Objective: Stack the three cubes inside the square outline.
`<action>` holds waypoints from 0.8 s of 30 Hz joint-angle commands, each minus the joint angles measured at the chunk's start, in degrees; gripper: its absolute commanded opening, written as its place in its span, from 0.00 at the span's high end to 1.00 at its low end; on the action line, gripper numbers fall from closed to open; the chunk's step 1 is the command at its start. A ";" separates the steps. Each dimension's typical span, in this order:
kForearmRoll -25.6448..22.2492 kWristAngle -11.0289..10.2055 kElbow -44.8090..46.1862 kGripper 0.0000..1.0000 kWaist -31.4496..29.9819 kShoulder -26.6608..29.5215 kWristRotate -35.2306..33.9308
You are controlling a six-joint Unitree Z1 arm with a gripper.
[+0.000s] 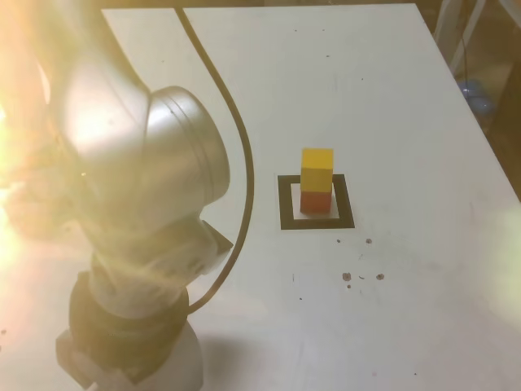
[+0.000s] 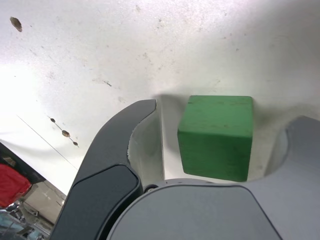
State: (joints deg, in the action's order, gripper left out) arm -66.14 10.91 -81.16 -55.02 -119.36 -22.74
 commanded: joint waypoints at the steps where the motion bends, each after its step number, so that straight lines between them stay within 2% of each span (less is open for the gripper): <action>1: -0.38 -0.01 -0.20 0.43 -0.09 -0.36 -0.09; 5: -0.57 -0.35 -0.35 0.60 -0.08 -0.39 -0.20; 8: -0.57 -0.63 -0.51 0.68 -0.08 -0.35 -0.20; 24: -1.38 -0.89 -0.59 0.69 -0.08 -0.03 -0.14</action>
State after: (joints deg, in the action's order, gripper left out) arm -67.07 10.22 -81.64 -55.02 -119.38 -22.85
